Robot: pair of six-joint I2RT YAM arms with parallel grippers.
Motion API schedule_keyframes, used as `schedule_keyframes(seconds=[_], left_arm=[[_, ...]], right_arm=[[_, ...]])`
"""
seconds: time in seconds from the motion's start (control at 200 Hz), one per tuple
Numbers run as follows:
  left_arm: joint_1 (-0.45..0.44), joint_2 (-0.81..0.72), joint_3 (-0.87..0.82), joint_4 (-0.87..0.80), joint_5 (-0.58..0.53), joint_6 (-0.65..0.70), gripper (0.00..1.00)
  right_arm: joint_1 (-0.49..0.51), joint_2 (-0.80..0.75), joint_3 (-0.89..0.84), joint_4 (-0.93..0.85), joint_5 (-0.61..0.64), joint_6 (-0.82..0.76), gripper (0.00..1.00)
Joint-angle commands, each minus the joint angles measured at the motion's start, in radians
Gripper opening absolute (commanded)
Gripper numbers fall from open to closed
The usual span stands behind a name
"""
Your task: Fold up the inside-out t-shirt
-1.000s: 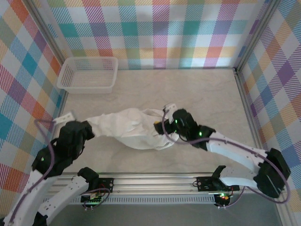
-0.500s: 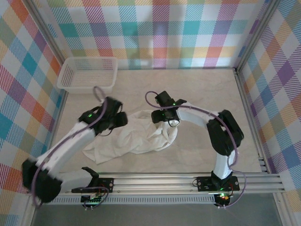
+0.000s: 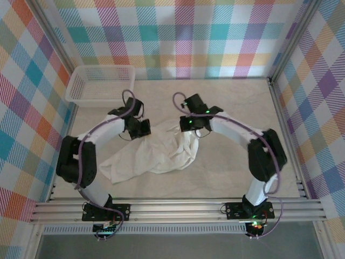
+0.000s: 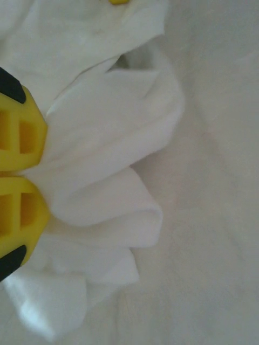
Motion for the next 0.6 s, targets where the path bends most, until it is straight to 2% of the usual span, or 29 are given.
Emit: schedule_keyframes(seconds=[0.0,0.07,0.17,0.255,0.355,0.42,0.465,0.505,0.595], left_arm=[[0.03,-0.248,0.103,-0.085,0.004,0.111,0.0],[0.03,-0.369,0.019,-0.077,0.036,0.119,0.0],[0.03,-0.477,-0.212,-0.043,0.103,0.084,0.0],[0.03,-0.495,-0.388,-0.083,0.009,0.036,0.0],[0.03,-0.524,-0.48,-0.127,-0.089,-0.014,0.0],[0.03,-0.547,-0.471,-0.128,-0.111,-0.014,0.27],[0.03,-0.55,-0.44,-0.126,-0.12,0.001,0.4],[0.03,-0.539,-0.401,-0.121,-0.116,0.02,0.45],[0.011,-0.481,-0.307,-0.084,-0.039,0.071,0.45]], right_arm=[[-0.136,-0.25,-0.078,0.065,0.019,0.081,0.0],[-0.205,-0.339,-0.158,0.084,0.005,0.086,0.0],[-0.233,-0.364,-0.237,0.006,-0.012,0.054,0.0],[-0.238,-0.362,-0.319,-0.007,-0.073,0.087,0.0],[-0.24,-0.378,-0.381,0.017,-0.104,0.135,0.0],[-0.239,-0.371,-0.389,0.016,-0.128,0.145,0.0],[-0.239,-0.358,-0.386,0.002,-0.145,0.143,0.0],[-0.239,-0.345,-0.378,-0.016,-0.155,0.136,0.0],[-0.238,-0.33,-0.372,-0.021,-0.18,0.132,0.0]])
